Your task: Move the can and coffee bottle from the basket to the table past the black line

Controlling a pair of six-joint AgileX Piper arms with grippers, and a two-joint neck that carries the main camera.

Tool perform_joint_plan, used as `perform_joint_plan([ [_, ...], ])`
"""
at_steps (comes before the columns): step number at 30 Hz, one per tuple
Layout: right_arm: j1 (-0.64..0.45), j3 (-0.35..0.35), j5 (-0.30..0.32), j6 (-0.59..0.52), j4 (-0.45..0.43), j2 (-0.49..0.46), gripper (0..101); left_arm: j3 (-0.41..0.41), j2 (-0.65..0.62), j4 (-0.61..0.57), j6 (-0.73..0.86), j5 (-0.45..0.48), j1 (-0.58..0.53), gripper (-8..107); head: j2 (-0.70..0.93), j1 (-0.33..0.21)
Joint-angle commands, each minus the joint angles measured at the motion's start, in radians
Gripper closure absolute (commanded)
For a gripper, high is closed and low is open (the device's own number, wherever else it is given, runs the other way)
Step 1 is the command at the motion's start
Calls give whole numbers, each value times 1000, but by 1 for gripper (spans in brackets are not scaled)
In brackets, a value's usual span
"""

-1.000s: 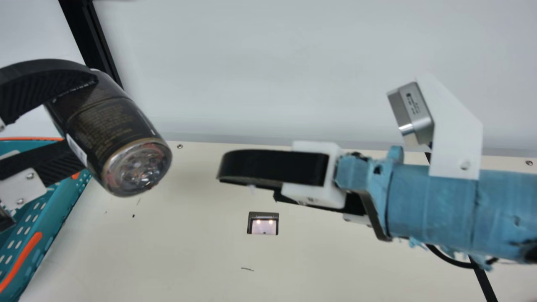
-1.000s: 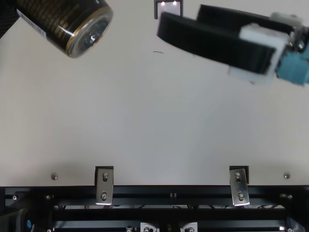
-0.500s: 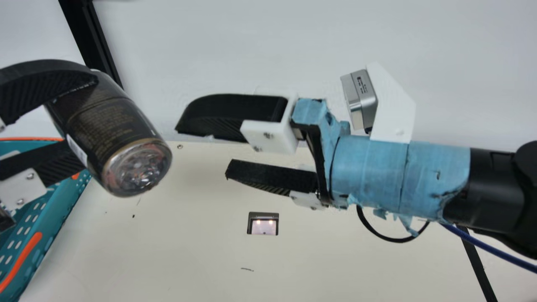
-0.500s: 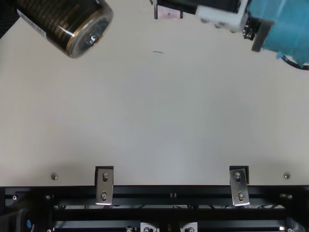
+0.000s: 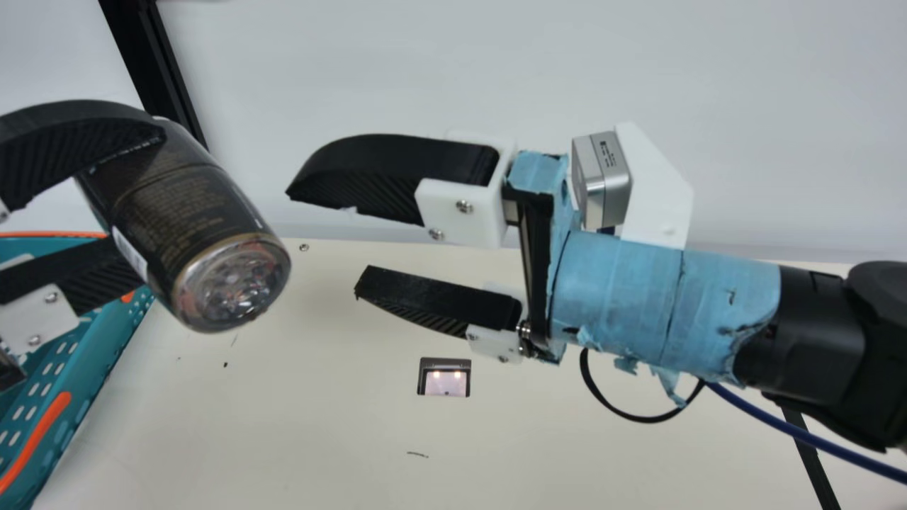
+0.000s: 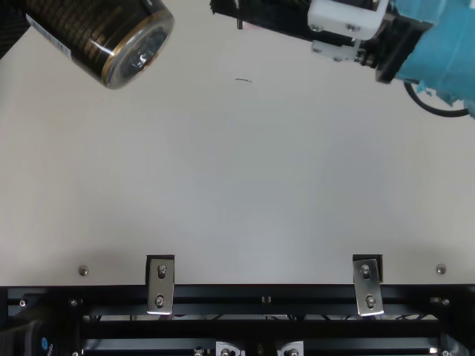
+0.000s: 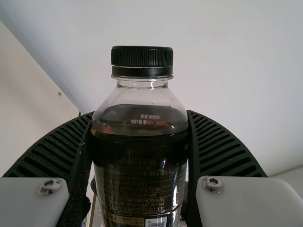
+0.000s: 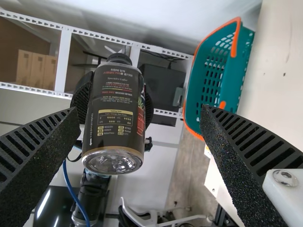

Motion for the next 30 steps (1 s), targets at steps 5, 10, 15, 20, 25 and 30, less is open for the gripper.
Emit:
perform_joint_plan([
  [5, 29, 8, 10, -33, 75, 21, 0, 0, 0, 0, 0, 0, 0, 89, -10, -8],
  [10, 56, 1, 13, -46, 112, 37, 0, 0, 0, 0, 0, 0, 0, 89, -10, -8],
  [15, 72, -25, 18, -24, 112, 48, 0, 0, 0, 0, 0, 0, 0, 89, -10, -8],
  [20, 86, -49, 22, -9, 112, 58, 0, 0, 0, 0, 0, 0, 0, 89, -10, -8],
  [25, 106, -63, 18, -2, 112, 69, 0, 0, 0, 0, 0, 0, 0, 89, -10, -8],
  [30, 132, -75, 9, 2, 112, 85, 0, 0, 0, 0, 0, 0, 0, 89, -10, -8],
])
